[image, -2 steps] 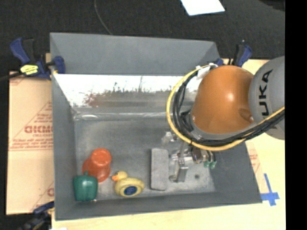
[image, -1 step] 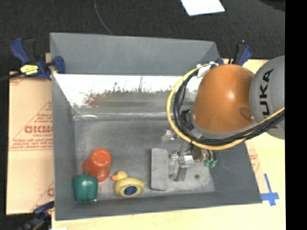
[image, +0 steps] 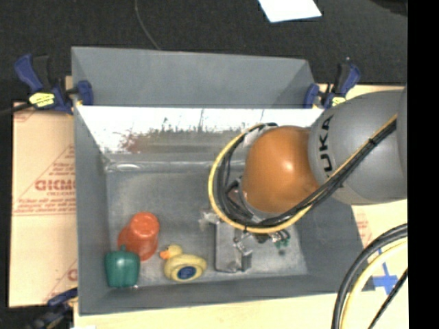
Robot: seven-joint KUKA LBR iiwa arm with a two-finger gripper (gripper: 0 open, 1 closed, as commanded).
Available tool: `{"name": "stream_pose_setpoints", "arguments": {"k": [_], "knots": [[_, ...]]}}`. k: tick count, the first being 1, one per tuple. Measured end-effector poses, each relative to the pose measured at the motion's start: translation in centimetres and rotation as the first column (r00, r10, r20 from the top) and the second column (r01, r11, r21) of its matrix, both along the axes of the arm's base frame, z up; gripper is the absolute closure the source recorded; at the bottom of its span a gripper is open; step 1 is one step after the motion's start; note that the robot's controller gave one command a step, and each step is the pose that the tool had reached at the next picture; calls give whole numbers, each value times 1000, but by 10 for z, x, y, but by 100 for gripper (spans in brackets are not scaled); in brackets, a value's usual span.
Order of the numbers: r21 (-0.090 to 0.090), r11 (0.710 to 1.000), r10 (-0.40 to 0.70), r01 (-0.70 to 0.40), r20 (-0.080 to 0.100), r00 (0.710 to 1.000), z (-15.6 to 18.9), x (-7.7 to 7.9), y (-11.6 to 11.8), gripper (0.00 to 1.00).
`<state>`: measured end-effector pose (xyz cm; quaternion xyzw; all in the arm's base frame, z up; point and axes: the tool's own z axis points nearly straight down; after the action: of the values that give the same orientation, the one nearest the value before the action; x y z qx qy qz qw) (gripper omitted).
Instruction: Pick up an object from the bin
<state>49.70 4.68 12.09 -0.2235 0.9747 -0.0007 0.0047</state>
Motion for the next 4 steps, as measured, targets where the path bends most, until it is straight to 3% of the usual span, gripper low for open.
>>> {"name": "stream_pose_setpoints", "arguments": {"k": [1,2,3,4], "knots": [[-1,966,257,-257,-6,966,28,10,10,0],[0,949,317,-317,-6,948,-6,39,32,0],[-17,885,465,-465,-2,885,-47,0,98,0],[-9,803,596,-596,23,803,-47,-8,103,100]]}}
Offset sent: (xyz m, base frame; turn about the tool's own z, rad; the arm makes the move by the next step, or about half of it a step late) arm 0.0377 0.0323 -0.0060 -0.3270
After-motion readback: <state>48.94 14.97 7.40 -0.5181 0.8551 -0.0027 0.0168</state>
